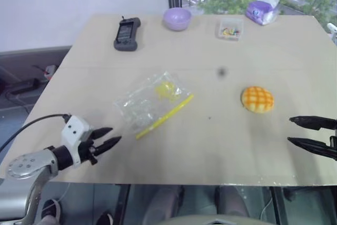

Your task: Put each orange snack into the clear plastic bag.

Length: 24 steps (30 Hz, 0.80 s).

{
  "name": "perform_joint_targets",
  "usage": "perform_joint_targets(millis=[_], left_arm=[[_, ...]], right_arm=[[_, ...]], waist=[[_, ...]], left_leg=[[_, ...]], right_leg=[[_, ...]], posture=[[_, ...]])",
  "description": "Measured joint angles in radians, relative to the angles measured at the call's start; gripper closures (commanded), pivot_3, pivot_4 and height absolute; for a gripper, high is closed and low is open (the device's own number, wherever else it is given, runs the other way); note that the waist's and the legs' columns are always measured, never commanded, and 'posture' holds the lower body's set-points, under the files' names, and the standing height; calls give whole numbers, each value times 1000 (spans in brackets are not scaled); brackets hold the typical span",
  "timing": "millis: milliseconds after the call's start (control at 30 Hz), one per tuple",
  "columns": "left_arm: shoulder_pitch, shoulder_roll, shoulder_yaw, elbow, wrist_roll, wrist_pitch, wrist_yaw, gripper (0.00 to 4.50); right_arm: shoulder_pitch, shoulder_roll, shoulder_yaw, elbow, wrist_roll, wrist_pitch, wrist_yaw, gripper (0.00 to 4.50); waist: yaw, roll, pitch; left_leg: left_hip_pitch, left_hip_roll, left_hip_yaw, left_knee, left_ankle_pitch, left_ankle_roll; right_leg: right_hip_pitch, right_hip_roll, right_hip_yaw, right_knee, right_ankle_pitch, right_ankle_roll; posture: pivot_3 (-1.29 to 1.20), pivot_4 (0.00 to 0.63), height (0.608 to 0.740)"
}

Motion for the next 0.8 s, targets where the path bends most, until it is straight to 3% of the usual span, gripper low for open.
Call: perform_joint_targets(millis=[200,300,800], left_arm=[[-166,-139,27,-14,-253,407,233,2200],[-228,-218,55,0,-324,493,324,2200],[-383,-385,98,112,-459,575,557,2200]], right_arm=[[-6,0,5,-2,0,0,-13,2119],[-7,0,5,-2,-1,0,-20,2119],[-3,6,5,-5,-3,-2,-48,2119]], waist=[[1,0,0],[1,0,-1],[7,4,-6]], left_leg=[[0,0,-3,2,0,0],[1,0,-2,2,0,-1],[1,-1,-1,3,0,-1]], right_leg=[[0,1,-2,3,0,0],[0,1,-1,3,0,0],[1,1,-1,3,0,0]], posture=[[0,150,740],[0,150,740],[0,150,740]])
